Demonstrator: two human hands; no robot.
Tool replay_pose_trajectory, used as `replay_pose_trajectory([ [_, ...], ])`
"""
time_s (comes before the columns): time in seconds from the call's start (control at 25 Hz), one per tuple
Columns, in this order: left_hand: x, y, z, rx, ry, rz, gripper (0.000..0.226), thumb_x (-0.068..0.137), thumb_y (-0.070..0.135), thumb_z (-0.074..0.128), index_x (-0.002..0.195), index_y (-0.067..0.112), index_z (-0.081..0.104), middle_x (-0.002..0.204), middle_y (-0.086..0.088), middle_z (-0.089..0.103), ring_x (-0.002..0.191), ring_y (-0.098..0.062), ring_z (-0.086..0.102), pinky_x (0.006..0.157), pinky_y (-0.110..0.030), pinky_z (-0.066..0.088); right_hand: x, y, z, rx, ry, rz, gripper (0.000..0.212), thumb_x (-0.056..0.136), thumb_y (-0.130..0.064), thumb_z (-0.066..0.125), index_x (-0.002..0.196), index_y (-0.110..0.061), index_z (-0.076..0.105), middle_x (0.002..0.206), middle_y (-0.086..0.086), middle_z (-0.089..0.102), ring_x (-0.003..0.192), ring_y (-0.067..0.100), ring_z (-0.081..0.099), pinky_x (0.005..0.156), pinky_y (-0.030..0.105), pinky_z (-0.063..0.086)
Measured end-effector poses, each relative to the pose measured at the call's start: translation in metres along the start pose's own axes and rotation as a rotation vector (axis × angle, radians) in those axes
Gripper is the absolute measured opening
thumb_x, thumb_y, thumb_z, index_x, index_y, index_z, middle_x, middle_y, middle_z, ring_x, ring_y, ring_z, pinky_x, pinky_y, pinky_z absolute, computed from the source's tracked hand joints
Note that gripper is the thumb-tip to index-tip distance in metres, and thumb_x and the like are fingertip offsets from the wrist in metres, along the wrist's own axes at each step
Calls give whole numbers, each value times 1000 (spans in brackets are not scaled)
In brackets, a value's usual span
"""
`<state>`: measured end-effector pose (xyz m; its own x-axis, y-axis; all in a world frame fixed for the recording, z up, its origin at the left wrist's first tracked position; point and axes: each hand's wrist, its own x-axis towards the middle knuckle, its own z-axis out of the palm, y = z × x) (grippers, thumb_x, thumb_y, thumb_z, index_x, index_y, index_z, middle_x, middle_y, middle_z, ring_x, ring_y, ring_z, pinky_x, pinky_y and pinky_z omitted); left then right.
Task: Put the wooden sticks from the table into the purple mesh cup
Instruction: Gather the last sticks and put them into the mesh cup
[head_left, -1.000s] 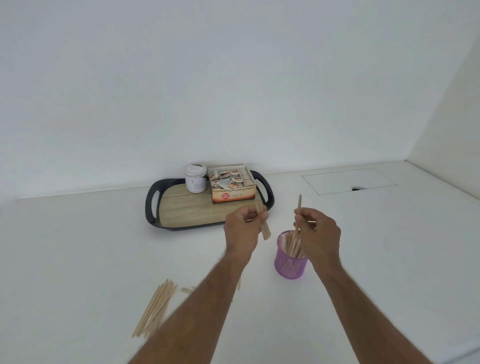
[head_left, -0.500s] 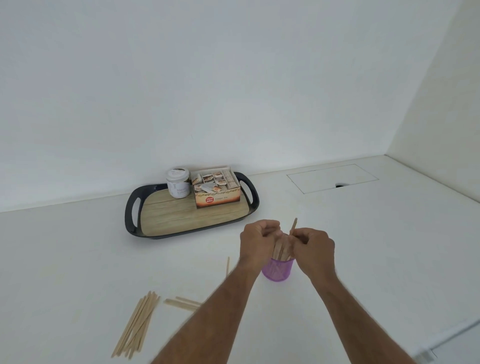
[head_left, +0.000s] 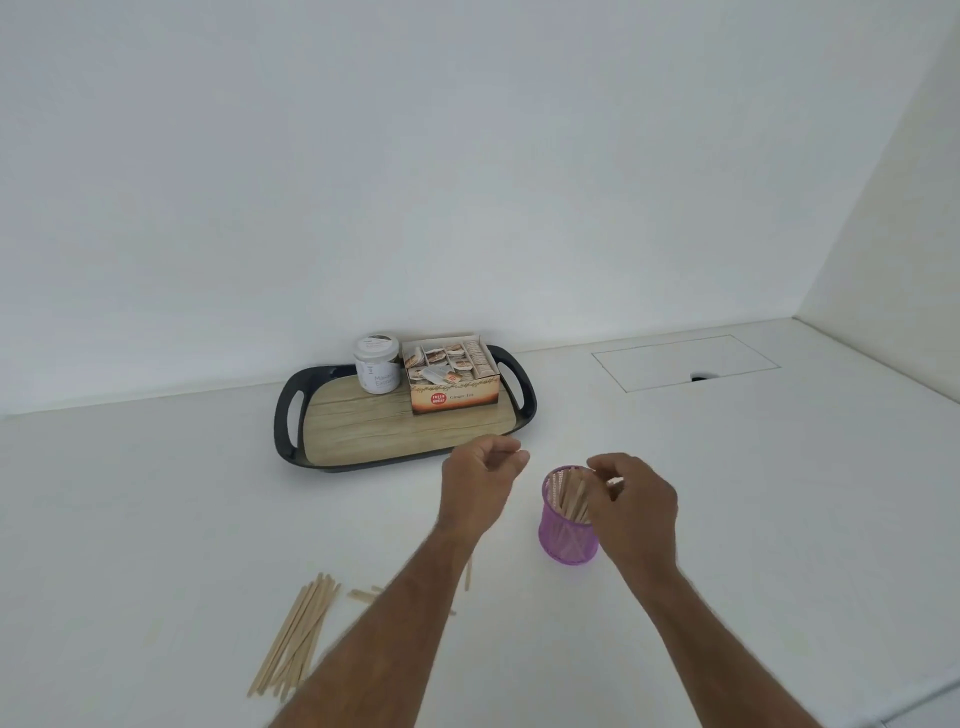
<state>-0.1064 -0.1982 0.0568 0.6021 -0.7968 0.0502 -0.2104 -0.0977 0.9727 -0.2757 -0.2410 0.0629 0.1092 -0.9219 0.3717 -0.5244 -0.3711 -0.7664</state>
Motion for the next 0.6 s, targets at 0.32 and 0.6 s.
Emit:
replay_pose_trajectory([
  [0.32,-1,-48,-102,486,15,-158,24,80,43,82,89,23,73,84,12,71,80,-3,66,80,-23,53,-44,-13,61,-267,-587,-18,63,73,-65,68,114,-19,66,100,-8,65,92,8,62,81,22,46],
  [0.6,-17,-76,-192,745,-9,-460,46,76,53,82,83,10,65,86,0,71,82,-19,68,80,-31,56,-73,-19,100,-625,-823,-70,114,51,-101,34,121,-12,53,119,6,45,112,25,48,88,39,50],
])
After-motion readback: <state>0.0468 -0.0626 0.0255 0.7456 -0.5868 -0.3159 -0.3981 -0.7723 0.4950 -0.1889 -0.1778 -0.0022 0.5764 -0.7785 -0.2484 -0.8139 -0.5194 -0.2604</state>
